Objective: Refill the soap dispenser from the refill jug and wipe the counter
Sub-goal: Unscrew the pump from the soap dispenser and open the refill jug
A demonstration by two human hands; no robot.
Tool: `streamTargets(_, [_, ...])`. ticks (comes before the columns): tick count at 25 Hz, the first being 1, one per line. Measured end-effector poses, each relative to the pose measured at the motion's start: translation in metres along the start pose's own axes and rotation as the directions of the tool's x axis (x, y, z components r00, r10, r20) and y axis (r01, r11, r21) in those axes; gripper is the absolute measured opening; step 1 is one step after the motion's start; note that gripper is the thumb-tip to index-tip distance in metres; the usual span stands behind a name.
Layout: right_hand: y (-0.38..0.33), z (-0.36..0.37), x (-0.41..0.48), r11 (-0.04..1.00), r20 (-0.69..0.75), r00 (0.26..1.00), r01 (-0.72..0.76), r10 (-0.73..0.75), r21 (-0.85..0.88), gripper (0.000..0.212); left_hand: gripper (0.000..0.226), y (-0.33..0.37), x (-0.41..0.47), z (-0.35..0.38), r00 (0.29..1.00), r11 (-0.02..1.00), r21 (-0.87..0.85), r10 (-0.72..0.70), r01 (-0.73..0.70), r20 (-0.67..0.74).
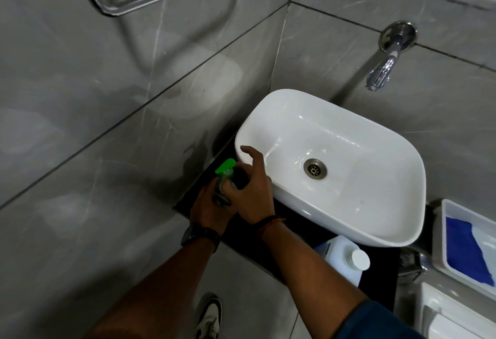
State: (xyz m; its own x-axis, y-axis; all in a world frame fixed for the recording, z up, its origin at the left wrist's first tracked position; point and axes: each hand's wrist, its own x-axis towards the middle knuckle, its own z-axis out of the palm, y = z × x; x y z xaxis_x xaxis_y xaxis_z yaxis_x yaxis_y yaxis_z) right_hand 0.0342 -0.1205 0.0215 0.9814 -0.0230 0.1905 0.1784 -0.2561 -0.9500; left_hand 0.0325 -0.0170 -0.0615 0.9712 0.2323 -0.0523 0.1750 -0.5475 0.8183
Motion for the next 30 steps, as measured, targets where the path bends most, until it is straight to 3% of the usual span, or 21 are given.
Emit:
streamTargets(2, [-0.012,-0.004,0.004,0.998,-0.011,0.999,0.05,-0.05,0.026,0.063,0.051,0.003,-0.001,-0.001,0.998,1.0,-0.026,0.009,-0.007,0.056])
streamTargets(4, [-0.026,-0.009,0.009,0.991,-0.138,0.984,0.118,-0.108,0.068,0.056,0.058,0.006,-0.001,-0.003,0.997,0.999,-0.053,0.005,-0.001,0.074])
streamTargets(6, [-0.038,-0.016,0.017,0.975,-0.32,0.933,0.205,-0.167,0.089,0.049,0.063,0.007,-0.003,-0.004,0.998,0.998,-0.06,0.009,-0.005,0.063])
streamTargets(8, [-0.044,-0.025,0.023,0.957,-0.409,0.873,0.291,-0.266,-0.001,0.043,0.072,0.006,-0.003,-0.003,0.998,0.998,-0.047,-0.038,0.04,0.043])
streamTargets(11, [-0.027,-0.036,0.013,0.968,-0.333,0.914,0.182,-0.232,-0.175,0.043,0.088,0.004,-0.001,-0.004,0.995,0.995,-0.051,-0.088,0.09,0.049])
streamTargets(14, [0.009,-0.041,-0.014,0.953,-0.177,0.983,-0.017,-0.039,-0.303,0.038,0.09,0.002,0.0,-0.005,0.996,0.995,-0.06,-0.072,0.075,0.058])
streamTargets(17, [0.038,-0.044,-0.035,0.889,-0.045,0.989,-0.147,0.142,-0.434,0.025,0.084,0.001,-0.003,-0.003,1.0,0.997,-0.08,-0.023,0.023,0.001])
streamTargets(22, [0.065,-0.041,-0.044,0.691,0.102,0.942,-0.159,0.321,-0.705,0.027,0.08,0.001,-0.004,0.0,0.998,0.994,-0.093,0.051,-0.055,-0.047])
streamTargets(30, [0.082,-0.032,-0.043,0.631,0.084,0.932,-0.17,0.352,-0.757,0.043,0.088,-0.003,-0.001,0.0,0.992,0.992,-0.043,0.116,-0.118,-0.05])
